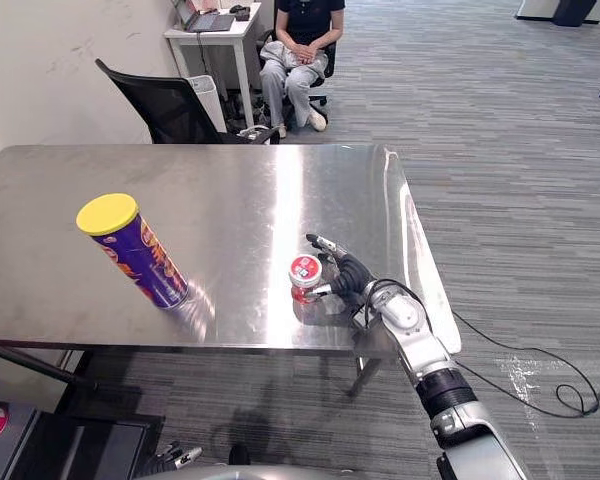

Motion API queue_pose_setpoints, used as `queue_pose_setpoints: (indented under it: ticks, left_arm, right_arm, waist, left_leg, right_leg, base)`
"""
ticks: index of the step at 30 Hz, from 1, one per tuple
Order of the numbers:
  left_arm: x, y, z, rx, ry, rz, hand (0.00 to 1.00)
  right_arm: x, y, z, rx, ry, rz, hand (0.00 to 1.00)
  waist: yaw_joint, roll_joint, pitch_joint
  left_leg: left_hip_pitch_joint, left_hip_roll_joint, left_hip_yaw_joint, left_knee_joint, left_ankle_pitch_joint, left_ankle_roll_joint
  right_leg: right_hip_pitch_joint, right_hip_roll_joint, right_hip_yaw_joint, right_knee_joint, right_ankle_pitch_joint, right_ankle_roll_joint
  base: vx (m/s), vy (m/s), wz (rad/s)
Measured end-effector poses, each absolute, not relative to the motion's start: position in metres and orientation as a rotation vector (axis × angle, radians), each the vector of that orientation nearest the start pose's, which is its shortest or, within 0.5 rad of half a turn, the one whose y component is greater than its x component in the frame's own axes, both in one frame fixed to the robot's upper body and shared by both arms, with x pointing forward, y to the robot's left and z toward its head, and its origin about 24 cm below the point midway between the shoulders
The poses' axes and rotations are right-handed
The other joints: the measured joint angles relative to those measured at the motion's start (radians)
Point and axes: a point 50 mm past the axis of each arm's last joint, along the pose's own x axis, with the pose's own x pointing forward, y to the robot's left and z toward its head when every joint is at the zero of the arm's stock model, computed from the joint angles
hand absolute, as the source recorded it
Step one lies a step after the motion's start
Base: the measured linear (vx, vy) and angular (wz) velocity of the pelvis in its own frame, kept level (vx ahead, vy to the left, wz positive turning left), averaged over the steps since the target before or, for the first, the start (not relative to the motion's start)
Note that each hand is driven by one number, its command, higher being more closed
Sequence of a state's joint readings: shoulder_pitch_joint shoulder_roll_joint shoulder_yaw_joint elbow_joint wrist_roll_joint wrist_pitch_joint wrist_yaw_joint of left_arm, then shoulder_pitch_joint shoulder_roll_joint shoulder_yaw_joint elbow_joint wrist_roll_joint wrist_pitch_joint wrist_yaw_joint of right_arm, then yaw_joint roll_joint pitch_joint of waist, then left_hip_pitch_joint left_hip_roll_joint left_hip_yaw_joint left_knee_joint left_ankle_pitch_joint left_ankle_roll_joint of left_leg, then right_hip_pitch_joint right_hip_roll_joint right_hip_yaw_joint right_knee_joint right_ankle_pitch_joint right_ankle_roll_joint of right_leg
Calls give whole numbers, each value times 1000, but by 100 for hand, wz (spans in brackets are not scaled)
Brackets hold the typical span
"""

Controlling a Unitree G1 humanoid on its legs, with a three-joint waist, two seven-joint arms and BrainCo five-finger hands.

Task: Put the gum and the chips on the shelf.

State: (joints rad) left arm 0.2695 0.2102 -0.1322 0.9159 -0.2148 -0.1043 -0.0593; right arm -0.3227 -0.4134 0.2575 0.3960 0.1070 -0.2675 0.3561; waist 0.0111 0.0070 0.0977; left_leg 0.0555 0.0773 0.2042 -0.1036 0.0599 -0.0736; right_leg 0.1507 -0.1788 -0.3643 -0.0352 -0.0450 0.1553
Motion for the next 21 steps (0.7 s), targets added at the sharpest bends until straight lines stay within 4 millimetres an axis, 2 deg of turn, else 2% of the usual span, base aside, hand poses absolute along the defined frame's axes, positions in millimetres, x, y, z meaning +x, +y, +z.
queue_pose_setpoints:
  ticks: [4,5,21]
  left_arm:
    - [54,211,-155,8,1077,87,0]
    - [54,211,-156,8,1076,88,0]
    - [55,210,-156,7,1074,90,0]
  right_arm:
    - [302,-160,55,-385,-73,580,0]
    - [302,-159,56,-387,-76,584,100]
    - [302,-137,57,-366,-111,666,100]
  waist:
    - [13,2,3]
    - [14,3,5]
    - [18,1,8]
  left_leg:
    - [-1,0,-3,0,0,0]
    - [-2,0,-4,0,0,0]
    - [-9,1,-15,0,0,-1]
  right_leg:
    - [0,0,-3,1,-1,-1]
    - [0,0,-5,1,-2,-1]
    - [0,3,-13,3,-9,-2]
  base:
    - [0,0,0]
    - [0,0,0]
    - [6,-5,3]
